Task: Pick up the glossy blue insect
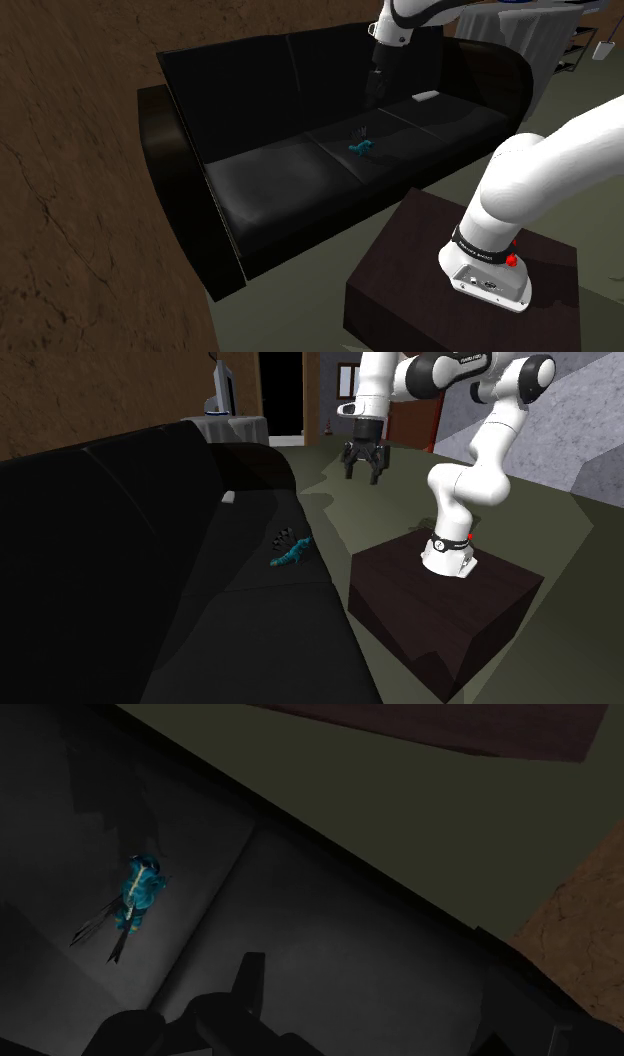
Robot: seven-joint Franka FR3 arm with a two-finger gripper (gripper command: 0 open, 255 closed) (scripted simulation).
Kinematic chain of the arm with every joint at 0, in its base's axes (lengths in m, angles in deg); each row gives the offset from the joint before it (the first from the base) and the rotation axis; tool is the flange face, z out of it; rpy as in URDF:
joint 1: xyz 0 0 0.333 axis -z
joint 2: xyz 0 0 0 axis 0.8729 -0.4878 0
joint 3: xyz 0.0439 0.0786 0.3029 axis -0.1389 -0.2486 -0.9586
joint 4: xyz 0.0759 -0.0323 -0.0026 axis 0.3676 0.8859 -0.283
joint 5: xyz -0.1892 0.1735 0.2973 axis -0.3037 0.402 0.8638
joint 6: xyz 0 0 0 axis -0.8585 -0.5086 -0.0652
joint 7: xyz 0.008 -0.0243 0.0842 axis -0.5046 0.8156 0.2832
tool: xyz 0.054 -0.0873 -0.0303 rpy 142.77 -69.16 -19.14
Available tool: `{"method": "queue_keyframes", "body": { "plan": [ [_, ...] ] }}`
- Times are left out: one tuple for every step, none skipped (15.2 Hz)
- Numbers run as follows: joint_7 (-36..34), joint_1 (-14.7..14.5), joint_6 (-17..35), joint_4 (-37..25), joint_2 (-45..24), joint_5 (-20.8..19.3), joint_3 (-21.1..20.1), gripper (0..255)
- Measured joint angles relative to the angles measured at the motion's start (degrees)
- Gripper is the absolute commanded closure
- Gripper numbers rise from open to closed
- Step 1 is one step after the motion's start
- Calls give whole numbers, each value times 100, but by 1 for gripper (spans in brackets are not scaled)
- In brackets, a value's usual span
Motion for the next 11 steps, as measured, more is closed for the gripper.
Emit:
{"method": "queue_keyframes", "body": {
  "plan": [
    [102, 11, 186, 39, -136, -3, 108, 0],
    [236, 24, 342, 21, -303, -4, 242, 0],
    [335, 26, 506, 45, -439, 10, 342, 0],
    [443, 25, 658, 43, -589, 30, 447, 0],
    [542, 16, 791, 26, -736, 62, 542, 0],
    [665, 10, 928, -2, -899, 98, 655, 0],
    [779, 1, 1092, 15, -1050, 140, 758, 0],
    [930, -28, 1275, -47, -1297, 217, 892, 0],
    [1075, -36, 1397, -79, -1459, 279, 1008, 0],
    [1206, -69, 1514, -151, -1657, 372, 1109, 0],
    [1374, -84, 1645, -191, -1848, 468, 1234, 0]
  ]
}}
